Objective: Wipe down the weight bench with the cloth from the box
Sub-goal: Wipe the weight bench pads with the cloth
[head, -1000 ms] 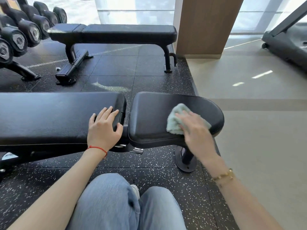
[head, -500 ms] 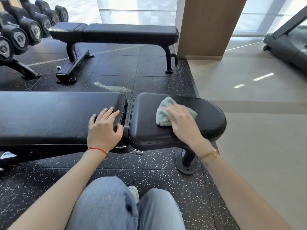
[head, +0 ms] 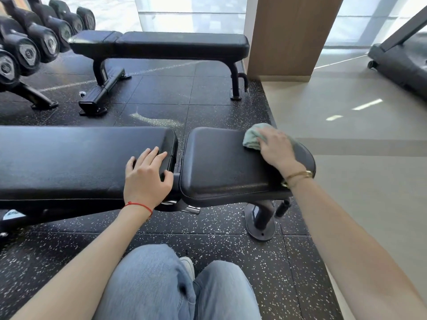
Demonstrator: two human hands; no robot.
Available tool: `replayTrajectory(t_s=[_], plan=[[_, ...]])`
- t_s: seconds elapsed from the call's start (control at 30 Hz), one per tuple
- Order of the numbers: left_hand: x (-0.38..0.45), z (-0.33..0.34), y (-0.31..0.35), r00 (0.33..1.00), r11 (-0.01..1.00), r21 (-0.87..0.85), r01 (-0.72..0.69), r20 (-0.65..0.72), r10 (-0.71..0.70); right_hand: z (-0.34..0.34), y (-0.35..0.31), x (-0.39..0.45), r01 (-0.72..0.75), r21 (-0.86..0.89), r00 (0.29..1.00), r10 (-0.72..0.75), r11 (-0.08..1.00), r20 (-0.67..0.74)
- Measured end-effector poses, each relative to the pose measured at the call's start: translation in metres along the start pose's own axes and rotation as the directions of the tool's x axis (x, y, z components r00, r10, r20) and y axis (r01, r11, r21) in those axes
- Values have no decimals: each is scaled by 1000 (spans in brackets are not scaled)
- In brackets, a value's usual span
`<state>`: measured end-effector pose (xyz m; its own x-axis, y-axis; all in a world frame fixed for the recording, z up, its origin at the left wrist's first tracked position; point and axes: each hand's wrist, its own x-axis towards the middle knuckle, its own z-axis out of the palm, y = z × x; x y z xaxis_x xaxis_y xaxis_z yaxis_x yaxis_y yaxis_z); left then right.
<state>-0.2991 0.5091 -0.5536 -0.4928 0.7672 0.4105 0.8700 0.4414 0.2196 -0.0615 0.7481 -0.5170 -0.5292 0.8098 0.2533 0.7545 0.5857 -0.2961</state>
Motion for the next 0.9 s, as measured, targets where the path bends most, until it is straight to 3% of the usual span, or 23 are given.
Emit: replayTrajectory(t_s=[0.13, 0.27, 0.37, 0.5, 0.6, 0.77, 0.9], plan=[[0, -1, -3, 1000, 1000, -11, -8, 5, 8, 15, -66, -30, 327, 81, 943, -330, 942, 37], [0, -2, -4, 1000, 1000, -10, -15, 10, 15, 9, -73, -88, 461, 195, 869, -485, 865, 96], [0, -1, -5, 1000, 1000, -22, -21, 6, 21, -8, -47, -102, 445, 248, 876, -476, 861, 83], [-1, -2, -3, 1000, 1000, -22, -13, 5, 13, -12, -17, -50, 224, 177, 971, -234, 958, 39], [-1, -1, -1, 1000, 1000, -17, 0, 0, 0, 7, -35, 0, 148, 114, 987, -154, 982, 53], [-1, -1, -1, 1000, 999, -33, 18, -12, -19, 33, -108, -15, 392, 155, 912, -405, 907, 69], [-1, -1, -2, 1000, 999, -33, 13, -16, -13, 23, -102, -73, 528, 247, 815, -567, 812, 121]])
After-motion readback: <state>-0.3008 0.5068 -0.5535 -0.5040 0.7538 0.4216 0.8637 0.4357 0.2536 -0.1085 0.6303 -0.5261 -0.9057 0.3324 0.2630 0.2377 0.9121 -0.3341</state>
